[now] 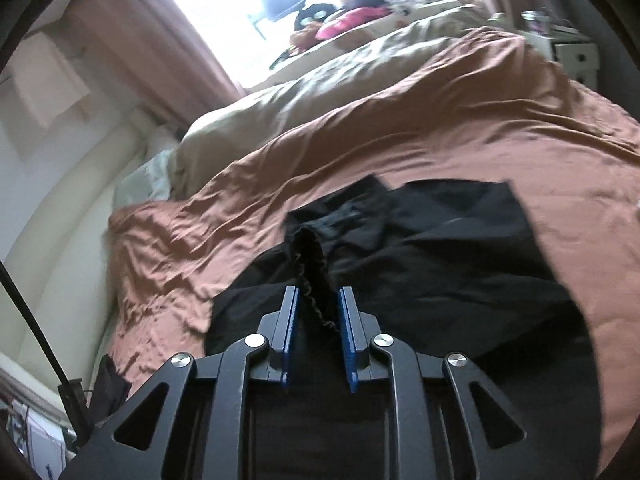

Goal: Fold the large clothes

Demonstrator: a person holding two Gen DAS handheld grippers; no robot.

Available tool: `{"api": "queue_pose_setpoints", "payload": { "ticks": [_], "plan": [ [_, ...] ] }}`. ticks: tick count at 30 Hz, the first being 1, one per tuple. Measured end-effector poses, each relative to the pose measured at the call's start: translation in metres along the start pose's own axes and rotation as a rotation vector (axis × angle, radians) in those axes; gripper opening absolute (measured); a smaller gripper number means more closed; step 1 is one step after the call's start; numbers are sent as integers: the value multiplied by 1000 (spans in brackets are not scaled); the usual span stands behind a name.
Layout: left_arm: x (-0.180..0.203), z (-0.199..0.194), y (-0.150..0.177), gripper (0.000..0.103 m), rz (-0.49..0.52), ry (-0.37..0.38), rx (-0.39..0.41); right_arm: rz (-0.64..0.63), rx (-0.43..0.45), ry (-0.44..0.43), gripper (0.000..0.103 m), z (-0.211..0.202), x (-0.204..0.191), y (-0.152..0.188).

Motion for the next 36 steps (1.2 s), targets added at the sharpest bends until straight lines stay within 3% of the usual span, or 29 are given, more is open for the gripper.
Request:
{"api": "queue_pose_setpoints", "payload": {
  "ticks": [7, 14, 18, 22, 25, 29, 36],
  "plan": [
    [-46, -4, 4, 76, -69, -16, 6, -50, -81, -49, 17, 64, -43, 16],
    [-67, -4, 14, 76, -105, -15, -6, -70, -195, -161, 19, 116, -83, 37],
    [-59, -3, 16, 76, -90, -10, -15, -77, -193, -170, 53, 113, -79, 30],
    [-30, 0, 12, 76, -55, 14, -12, -113, -161, -147, 70, 85, -59, 20],
    [0, 5, 8, 76, -11, 31, -11, -126, -137, -75, 70, 65, -28, 17],
    [51, 18, 2, 76, 36, 75, -23, -108, -141, 62, 70, 40, 44, 18],
    [163, 42, -10, 76, 156, 142, -44, -44, -109, 196, 70, 5, 129, 19]
  ]
}}
Point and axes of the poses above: each gripper's, at about its wrist camera, not at the fingertips, and z roughly the way its jaws point, x to its right, y to its underside, the point moved 10 cm from there along z, roughly the way its jaws point, and after that the axes turned 6 degrees about -y, right-handed, at the moved point
